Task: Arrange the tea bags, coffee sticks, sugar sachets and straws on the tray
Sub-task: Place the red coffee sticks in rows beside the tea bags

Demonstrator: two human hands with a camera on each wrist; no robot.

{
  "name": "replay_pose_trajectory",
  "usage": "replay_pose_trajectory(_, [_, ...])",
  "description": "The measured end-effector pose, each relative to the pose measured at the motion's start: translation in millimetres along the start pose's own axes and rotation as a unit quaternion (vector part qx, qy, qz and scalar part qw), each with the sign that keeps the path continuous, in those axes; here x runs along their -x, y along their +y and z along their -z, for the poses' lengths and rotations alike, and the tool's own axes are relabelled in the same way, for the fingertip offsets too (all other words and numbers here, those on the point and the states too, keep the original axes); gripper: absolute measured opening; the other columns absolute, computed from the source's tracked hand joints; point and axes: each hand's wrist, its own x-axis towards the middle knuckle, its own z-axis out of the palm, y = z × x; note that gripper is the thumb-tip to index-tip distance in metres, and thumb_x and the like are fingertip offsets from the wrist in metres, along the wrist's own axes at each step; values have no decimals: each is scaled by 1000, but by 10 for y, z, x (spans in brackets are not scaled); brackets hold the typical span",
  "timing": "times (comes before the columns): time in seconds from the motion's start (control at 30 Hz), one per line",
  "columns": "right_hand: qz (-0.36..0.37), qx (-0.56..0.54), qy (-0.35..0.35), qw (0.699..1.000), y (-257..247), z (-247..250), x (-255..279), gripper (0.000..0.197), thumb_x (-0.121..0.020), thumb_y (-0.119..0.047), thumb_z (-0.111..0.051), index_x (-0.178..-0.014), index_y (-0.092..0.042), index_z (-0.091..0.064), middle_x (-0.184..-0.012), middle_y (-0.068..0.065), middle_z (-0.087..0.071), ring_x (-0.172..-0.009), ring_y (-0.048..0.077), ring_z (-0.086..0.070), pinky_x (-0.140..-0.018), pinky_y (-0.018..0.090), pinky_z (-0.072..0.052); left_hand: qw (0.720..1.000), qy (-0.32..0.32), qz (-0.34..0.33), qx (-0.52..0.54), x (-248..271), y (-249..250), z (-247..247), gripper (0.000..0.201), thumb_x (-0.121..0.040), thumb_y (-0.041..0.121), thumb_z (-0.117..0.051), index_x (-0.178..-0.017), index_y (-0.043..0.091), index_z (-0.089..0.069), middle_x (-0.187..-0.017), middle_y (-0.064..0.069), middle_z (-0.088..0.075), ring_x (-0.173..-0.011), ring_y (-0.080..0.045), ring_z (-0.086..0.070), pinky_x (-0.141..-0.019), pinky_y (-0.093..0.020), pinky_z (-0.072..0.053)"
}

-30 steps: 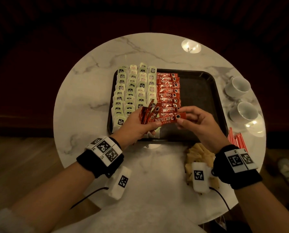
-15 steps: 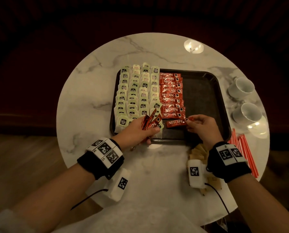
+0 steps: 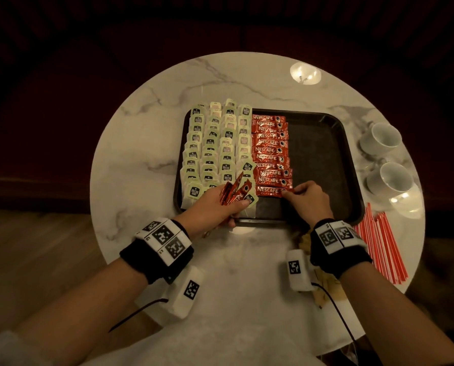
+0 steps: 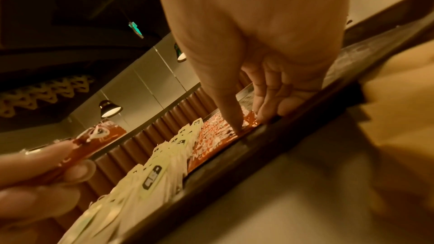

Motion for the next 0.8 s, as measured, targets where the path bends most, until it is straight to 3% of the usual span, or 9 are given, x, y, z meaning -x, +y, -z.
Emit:
replay_pose_trajectory(0.1, [2, -18, -2, 1000, -50, 39, 25, 39, -89, -29, -72, -113, -13, -46, -111, 7, -57, -88, 17, -55, -62, 23, -40, 1000, -3, 8, 11, 4, 11, -2, 14, -92, 20, -65, -95, 13, -53, -76, -3, -62, -50, -7, -58, -53, -16, -49])
replay_pose_trajectory(0.17, [28, -27, 3, 999, -104, 84, 66, 45, -89, -29, -72, -120, -12, -42, -103, 4, -57, -77, 10, -54, -55, 20, -34, 999, -6, 15, 28, 8, 30, 0, 15, -91, 20, -66, -98, 11, -55, -76, -3, -64, -52, -7, -59, -51, -18, -49])
replay_pose_trajectory(0.27, [101, -76, -27, 992, -227, 145, 174, 42, -90, -30, -70, -119, -16, -44, -86, -2, -58, -73, 6, -57, -60, 19, -39, 999, -8, 18, 34, 14, 68, -7, 28, -88, 22, -69, -109, 7, -59, -81, -3, -69, -57, -8, -62, -55, -20, -52])
replay_pose_trajectory(0.43, [214, -105, -181, 954, -396, 208, 403, 29, -95, -34, -61, -123, -26, -54, -101, -6, -63, -80, -8, -63, -65, 9, -49, 997, -25, 8, 69, 51, 158, -58, 25, -86, 14, -70, -109, 12, -59, -83, 1, -70, -58, -2, -65, -55, -15, -50])
replay_pose_trajectory(0.57, [227, -120, -225, 940, -436, 201, 429, 8, -95, -19, -61, -99, -16, -67, -89, -8, -70, -76, -4, -64, -66, 12, -48, 996, -42, 7, 82, 54, 187, -76, 33, -86, 14, -71, -116, 8, -59, -92, -4, -70, -67, -5, -69, -59, -17, -53])
replay_pose_trajectory(0.63, [218, -142, -229, 938, -427, 218, 416, 11, -96, -16, -60, -99, -9, -68, -83, -8, -72, -72, 1, -63, -65, 13, -49, 995, -44, 5, 88, 61, 203, -78, 27, -87, 16, -69, -111, 7, -61, -85, -2, -71, -64, -7, -68, -59, -19, -54])
replay_pose_trajectory(0.73, [207, -177, -217, 937, -395, 286, 378, 14, -96, -14, -59, -103, -4, -66, -75, -7, -70, -66, 5, -61, -62, 16, -51, 994, -26, 6, 102, 70, 208, -61, 27, -89, 15, -67, -109, 0, -59, -69, 2, -70, -52, -8, -63, -44, -13, -45])
replay_pose_trajectory(0.8, [198, -197, -193, 940, -356, 327, 338, 12, -95, -14, -60, -102, -6, -66, -73, -6, -70, -66, 5, -63, -61, 18, -53, 994, -5, 5, 110, 56, 192, -37, 33, -88, 15, -68, -114, -3, -57, -70, 1, -69, -51, -9, -63, -36, -14, -36])
